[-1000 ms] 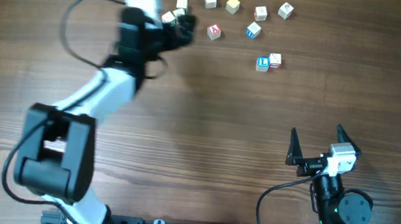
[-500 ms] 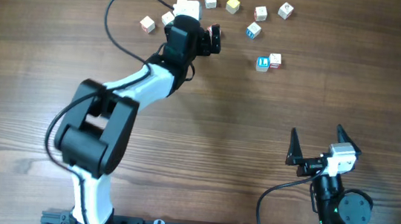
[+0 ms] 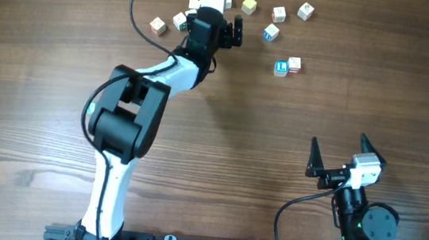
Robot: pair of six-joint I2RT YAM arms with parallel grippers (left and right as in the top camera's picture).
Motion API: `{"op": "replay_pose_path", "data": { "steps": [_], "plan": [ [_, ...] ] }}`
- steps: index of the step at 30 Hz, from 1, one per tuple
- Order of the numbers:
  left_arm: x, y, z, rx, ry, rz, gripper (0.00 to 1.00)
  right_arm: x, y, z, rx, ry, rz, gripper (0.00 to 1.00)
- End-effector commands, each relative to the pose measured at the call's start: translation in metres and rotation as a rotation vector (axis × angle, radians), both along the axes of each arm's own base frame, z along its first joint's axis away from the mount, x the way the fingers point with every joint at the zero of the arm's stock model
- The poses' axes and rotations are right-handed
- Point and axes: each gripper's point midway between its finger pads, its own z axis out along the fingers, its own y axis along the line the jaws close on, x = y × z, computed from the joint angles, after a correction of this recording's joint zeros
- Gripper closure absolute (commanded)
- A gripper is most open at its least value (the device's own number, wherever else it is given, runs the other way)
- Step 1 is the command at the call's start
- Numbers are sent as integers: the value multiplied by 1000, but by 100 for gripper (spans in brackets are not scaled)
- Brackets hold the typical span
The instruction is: Form a horizontal line
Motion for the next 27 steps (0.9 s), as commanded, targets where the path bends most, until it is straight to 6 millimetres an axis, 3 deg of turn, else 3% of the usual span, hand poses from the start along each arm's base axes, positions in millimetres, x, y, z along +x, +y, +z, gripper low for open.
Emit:
{"op": "replay_pose_path", "data": {
  "steps": [1, 6, 10, 16, 19, 27],
  "plan": [
    [3, 7, -32, 56, 29, 4, 0, 0, 0, 2, -10, -12, -3, 0],
    [0, 5, -51, 56, 51, -11, 0, 0, 0, 2, -10, -12, -3, 0],
    [-3, -7, -52, 27, 58, -69, 3, 0, 0, 2, -10, -12, -3, 0],
    [-2, -12, -44, 19, 35, -75, 40, 0, 0, 2, -10, -12, -3, 0],
    [-2, -14, -37, 16, 25, -78, 51, 0, 0, 2, -10, -12, -3, 0],
    [-3, -2, 8, 32, 20, -38, 54, 0, 0, 2, -10, -12, -3, 0]
  ]
}}
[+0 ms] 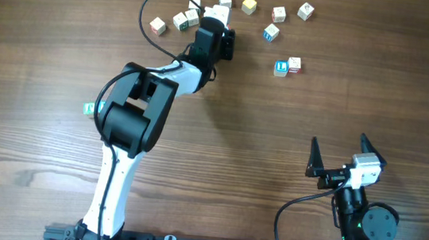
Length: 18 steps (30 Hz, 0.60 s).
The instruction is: Form a horizontal line
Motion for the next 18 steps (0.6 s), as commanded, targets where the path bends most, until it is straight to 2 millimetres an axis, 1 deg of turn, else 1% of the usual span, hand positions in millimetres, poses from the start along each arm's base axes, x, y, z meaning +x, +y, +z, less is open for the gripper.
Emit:
{"op": "replay_pose_path", "data": {
  "steps": [1, 3, 7, 9, 10, 13, 14, 15, 16, 17, 18],
  "plan": [
    [5, 11, 57, 8, -49, 42, 55, 0, 0, 2, -10, -12, -3, 0],
    [1, 19, 73, 16, -33, 53, 55, 0, 0, 2, -10, -13, -3, 0],
    [-15, 41, 111, 36, 15, 76, 54, 0, 0, 2, -10, -13, -3, 0],
    [-25, 53, 128, 47, 43, 90, 55, 0, 0, 2, -11, -13, -3, 0],
    [-35, 63, 142, 55, 67, 99, 55, 0, 0, 2, -10, -12, -3, 0],
    [-54, 75, 158, 71, 110, 109, 56, 0, 0, 2, -11, -13, -3, 0],
    [-59, 77, 162, 75, 121, 108, 53, 0, 0, 2, -11, -13, -3, 0],
    [-64, 77, 165, 75, 131, 103, 48, 0, 0, 2, -11, -13, -3, 0],
    [-68, 74, 166, 67, 142, 83, 34, 0, 0, 2, -10, -13, -3, 0],
    [-72, 66, 166, 50, 155, 51, 25, 0, 0, 2, -11, -13, -3, 0],
    [-76, 57, 165, 29, 168, 13, 10, 0, 0, 2, -10, -13, -3, 0]
  ]
}}
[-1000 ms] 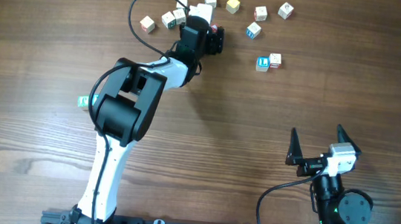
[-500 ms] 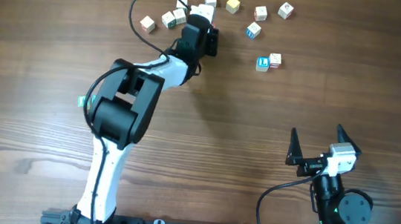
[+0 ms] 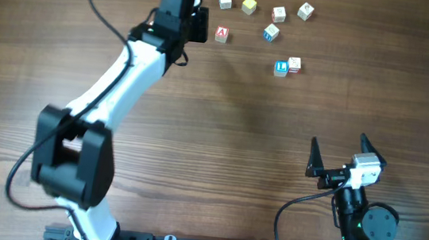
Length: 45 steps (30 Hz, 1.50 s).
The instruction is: Form a horizontal line
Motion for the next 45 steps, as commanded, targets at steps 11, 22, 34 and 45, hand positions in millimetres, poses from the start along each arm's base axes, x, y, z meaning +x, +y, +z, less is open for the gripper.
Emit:
{"op": "replay_pose_path", "data": {
  "steps": [11, 22, 34, 45],
  "plan": [
    [3, -72, -82, -58, 89, -179, 0, 0, 0, 2, -10, -13, -3, 0],
    [27, -78, -166, -50, 82, -166, 0, 0, 0, 2, -10, -13, -4, 0],
    [47, -41, -171, 15, 34, -43, 34, 0, 0, 2, -10, -13, -3, 0],
    [57, -42, -159, -6, -24, -39, 90, 0, 0, 2, -10, -12, -3, 0]
  ]
}}
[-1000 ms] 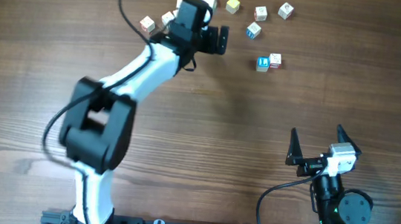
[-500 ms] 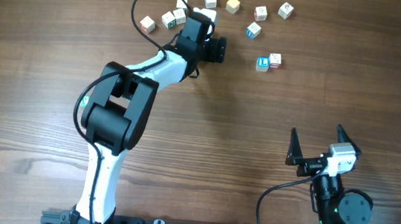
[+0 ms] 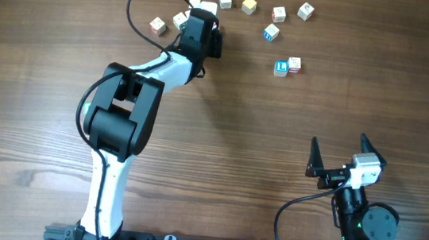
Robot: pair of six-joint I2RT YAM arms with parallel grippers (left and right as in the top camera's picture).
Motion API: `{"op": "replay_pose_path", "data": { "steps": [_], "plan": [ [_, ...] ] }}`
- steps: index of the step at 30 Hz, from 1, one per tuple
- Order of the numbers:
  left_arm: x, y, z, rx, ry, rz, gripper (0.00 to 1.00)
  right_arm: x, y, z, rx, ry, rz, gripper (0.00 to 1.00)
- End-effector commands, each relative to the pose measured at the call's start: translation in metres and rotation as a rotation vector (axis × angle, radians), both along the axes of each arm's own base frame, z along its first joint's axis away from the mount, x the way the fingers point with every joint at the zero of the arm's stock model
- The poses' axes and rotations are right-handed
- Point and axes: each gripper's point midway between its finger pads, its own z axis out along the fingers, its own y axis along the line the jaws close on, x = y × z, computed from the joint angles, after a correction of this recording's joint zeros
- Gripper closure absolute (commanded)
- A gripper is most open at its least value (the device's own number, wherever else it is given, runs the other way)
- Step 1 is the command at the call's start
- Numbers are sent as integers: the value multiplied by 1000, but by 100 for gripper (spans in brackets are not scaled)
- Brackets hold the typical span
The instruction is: Form a horizontal line
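Small lettered cubes lie scattered along the far edge in the overhead view: two at the left [image 3: 157, 25] [image 3: 180, 19], a loose row from a white cube [image 3: 225, 0] past a yellow cube [image 3: 248, 5] to a far-right cube [image 3: 306, 11], a blue-marked cube [image 3: 270, 32], and a touching pair [image 3: 287, 65]. My left gripper [image 3: 213, 41] hangs low just right of the left cubes, and its body hides whatever lies under it; its jaws cannot be made out. My right gripper [image 3: 341, 152] rests open near the front right with nothing in it.
The left arm's black cable [image 3: 135, 4] loops over the table beside the left cubes. The left arm's white link [image 3: 123, 118] stretches across the middle left. The right arm's base [image 3: 363, 223] sits at the front edge.
The left arm has swung back right, and its gripper now sits over the spot where a red-lettered cube lay in the open. That cube no longer shows. The right arm is unchanged.
The left gripper was among the cubes at the upper middle, then slightly lower with a cube beside its wrist. Then the arm stood far left, with a red-lettered cube alone on the table right of it. Now the gripper covers that spot.
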Motion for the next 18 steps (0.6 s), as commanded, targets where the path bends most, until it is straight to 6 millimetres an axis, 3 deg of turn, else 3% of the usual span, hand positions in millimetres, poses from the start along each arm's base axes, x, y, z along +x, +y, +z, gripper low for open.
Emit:
{"op": "replay_pose_path", "data": {
  "steps": [1, 6, 7, 10, 13, 18],
  "plan": [
    [0, -1, -5, 12, 0, 2, 91, 0, 0, 2, -10, -13, -3, 0],
    [0, -1, 13, 7, -14, 2, 91, 0, 0, 2, -10, -12, -3, 0],
    [0, -2, 21, 4, -23, 0, 81, 0, 0, 2, -10, -13, -3, 0],
    [1, -5, 39, -7, -53, -4, 0, 0, 0, 2, -10, -13, -3, 0],
    [7, -8, 52, -25, -100, -4, 0, 0, 0, 2, -10, -13, -3, 0],
    [15, -7, 44, -37, -133, 1, 0, 0, 0, 2, -10, -13, -3, 0]
  ]
}}
